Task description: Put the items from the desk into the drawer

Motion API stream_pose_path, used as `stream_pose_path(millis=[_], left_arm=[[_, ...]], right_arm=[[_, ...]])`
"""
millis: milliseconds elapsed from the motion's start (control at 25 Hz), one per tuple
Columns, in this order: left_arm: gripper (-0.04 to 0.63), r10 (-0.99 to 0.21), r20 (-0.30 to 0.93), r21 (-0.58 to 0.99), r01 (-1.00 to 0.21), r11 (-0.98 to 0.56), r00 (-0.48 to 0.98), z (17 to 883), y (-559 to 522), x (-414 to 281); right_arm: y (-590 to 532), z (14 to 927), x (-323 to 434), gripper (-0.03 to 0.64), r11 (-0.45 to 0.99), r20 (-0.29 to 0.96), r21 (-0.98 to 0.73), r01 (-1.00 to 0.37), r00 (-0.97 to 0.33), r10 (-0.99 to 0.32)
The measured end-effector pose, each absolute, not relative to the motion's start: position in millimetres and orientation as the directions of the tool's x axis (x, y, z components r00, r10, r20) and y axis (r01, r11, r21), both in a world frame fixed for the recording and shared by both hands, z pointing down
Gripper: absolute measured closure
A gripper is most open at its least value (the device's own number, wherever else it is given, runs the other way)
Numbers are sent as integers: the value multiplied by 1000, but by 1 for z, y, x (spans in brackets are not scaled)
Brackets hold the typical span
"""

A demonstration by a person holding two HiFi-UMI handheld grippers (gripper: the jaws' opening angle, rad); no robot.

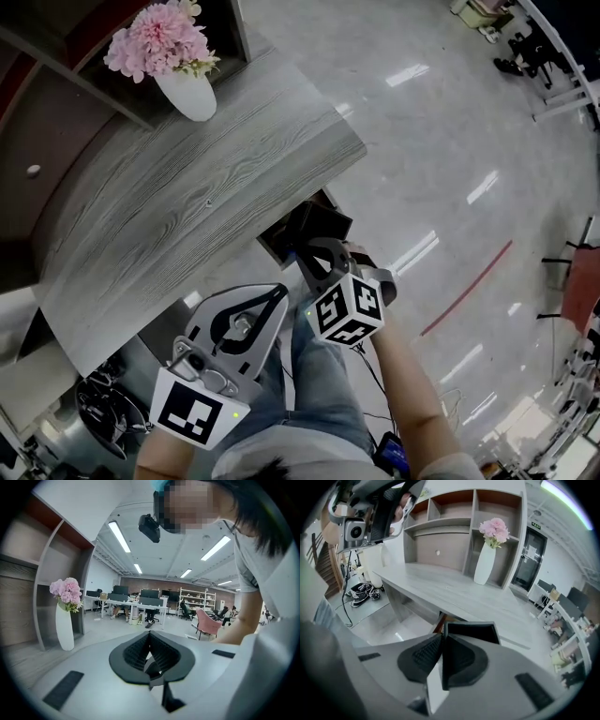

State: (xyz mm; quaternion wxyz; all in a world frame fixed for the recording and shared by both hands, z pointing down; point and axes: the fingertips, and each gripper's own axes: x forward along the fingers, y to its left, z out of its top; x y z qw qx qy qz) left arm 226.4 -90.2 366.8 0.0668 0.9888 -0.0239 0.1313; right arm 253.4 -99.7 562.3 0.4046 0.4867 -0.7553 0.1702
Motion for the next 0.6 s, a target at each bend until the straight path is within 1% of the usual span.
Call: stream_pose_path(millis=[200,320,600], left_arm=[[587,-21,267,125,-56,-991,963,367,-88,227],[587,-18,270,125,-54,-991,963,368,-88,226],[587,-19,266,130,-56,-990,964,369,-89,224]], right_arm=[[-98,564,241,572,463,769,199,-864,-156,-620],[-97,567,233,569,473,758,269,-839,-118,-641],[-88,572,216,561,554,718,434,-711,-99,-689]])
